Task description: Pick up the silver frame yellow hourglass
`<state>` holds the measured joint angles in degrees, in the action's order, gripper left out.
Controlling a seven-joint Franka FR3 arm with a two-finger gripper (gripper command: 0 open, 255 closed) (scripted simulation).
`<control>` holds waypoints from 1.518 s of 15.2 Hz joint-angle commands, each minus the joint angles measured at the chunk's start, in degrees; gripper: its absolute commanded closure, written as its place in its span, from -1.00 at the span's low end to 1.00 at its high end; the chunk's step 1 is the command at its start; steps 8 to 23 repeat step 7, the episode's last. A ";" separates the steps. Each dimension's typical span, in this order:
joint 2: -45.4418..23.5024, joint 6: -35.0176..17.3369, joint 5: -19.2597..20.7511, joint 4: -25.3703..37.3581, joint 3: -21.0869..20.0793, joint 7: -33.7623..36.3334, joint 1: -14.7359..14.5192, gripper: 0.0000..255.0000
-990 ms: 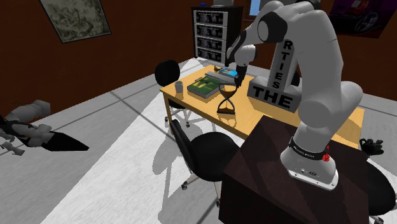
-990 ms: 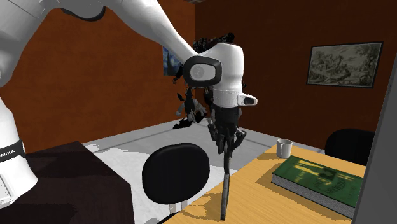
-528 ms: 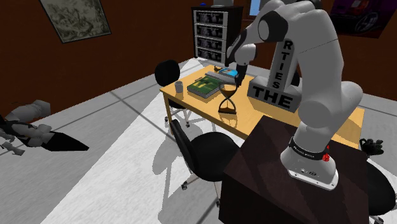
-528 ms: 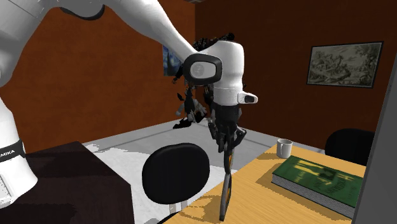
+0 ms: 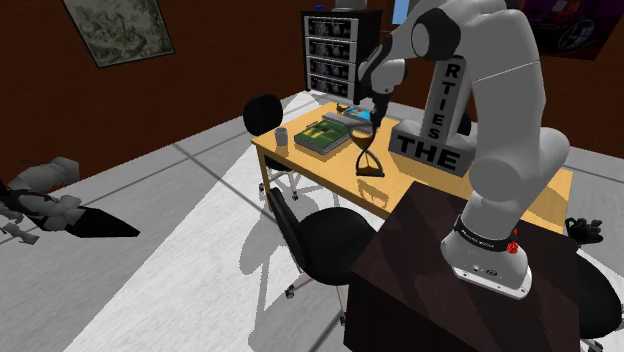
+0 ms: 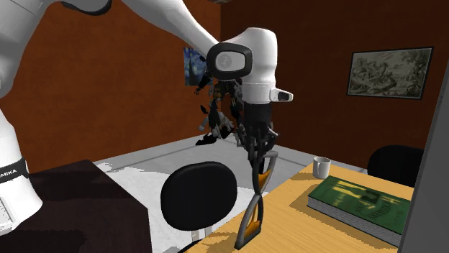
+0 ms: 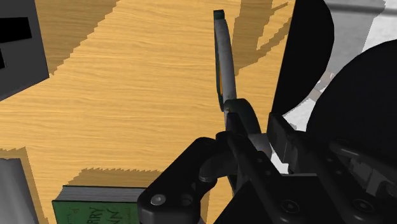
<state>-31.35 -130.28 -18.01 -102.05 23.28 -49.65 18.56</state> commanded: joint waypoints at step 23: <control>2.86 3.30 1.56 0.69 0.96 1.20 -0.81 1.00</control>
